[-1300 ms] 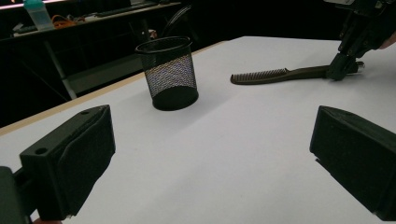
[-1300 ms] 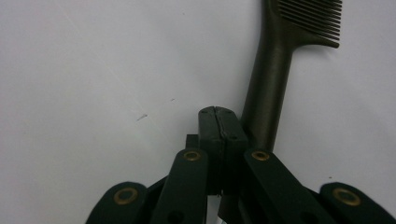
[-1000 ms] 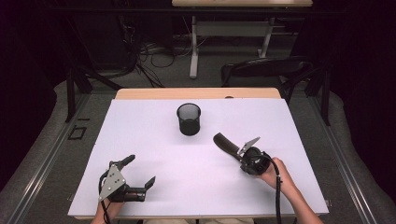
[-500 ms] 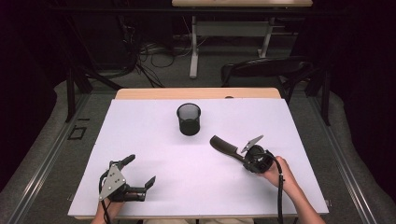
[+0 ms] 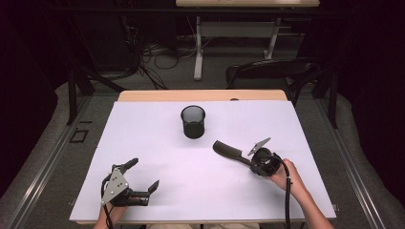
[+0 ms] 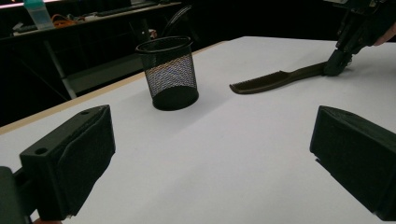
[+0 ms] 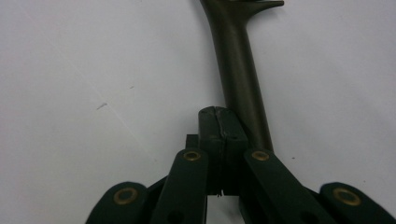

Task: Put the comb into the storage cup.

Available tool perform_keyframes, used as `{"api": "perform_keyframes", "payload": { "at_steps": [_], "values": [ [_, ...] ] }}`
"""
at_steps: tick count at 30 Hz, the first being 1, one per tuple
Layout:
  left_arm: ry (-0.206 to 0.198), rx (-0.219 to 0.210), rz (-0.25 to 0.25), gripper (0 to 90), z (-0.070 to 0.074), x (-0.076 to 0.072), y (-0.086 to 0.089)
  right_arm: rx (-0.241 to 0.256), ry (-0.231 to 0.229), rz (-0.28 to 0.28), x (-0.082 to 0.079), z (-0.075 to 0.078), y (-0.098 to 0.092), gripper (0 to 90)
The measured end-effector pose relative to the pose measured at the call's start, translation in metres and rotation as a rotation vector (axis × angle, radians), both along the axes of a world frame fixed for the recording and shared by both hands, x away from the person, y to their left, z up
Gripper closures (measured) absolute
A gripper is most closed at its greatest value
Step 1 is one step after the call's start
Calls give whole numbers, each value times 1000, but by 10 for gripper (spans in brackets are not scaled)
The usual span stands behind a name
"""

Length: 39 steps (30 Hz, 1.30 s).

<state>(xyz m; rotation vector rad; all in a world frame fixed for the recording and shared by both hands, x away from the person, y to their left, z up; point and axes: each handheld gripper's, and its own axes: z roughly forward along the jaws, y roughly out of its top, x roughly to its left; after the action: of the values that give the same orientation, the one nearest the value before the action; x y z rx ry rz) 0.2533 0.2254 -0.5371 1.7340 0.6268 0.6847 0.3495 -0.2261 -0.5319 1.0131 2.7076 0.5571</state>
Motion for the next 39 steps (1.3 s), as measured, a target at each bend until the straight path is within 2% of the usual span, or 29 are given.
{"api": "perform_keyframes", "payload": {
  "at_steps": [1, 3, 5, 10, 14, 15, 21, 25, 26, 34, 39],
  "values": [
    [0, 1, 2, 0, 0, 0, 0, 17, 0, -4, -1, 0, 0, 900],
    [0, -1, 3, 0, 0, 0, 1, 8, 3, 5, -2, 2, 1, 898],
    [0, -2, 3, 0, 0, 0, 1, 30, -6, 8, -3, 4, 2, 869],
    [-1, 0, 0, 0, 0, -1, 1, 33, -4, 40, -9, 11, 3, 817],
    [-3, 0, 3, 0, 1, -2, 1, 37, 4, 52, -13, 15, 3, 705],
    [-2, 1, 3, 0, 0, -2, 2, 43, -8, 58, -13, 15, 3, 674],
    [0, 1, 4, 0, 0, -1, 1, 68, -13, 49, -15, 22, 0, 461],
    [-2, -3, 4, 0, 0, -2, 1, 66, -17, 48, -16, 26, 0, 349],
    [-2, 1, 4, 0, 0, -2, 1, 50, -13, 51, -16, 28, 0, 345],
    [1, 0, 5, 0, 0, -2, 1, 62, -47, 41, -17, 37, 2, 172],
    [3, 0, 8, 0, 0, -1, 1, 58, -55, 37, -15, 41, 1, 128]
  ]
}}
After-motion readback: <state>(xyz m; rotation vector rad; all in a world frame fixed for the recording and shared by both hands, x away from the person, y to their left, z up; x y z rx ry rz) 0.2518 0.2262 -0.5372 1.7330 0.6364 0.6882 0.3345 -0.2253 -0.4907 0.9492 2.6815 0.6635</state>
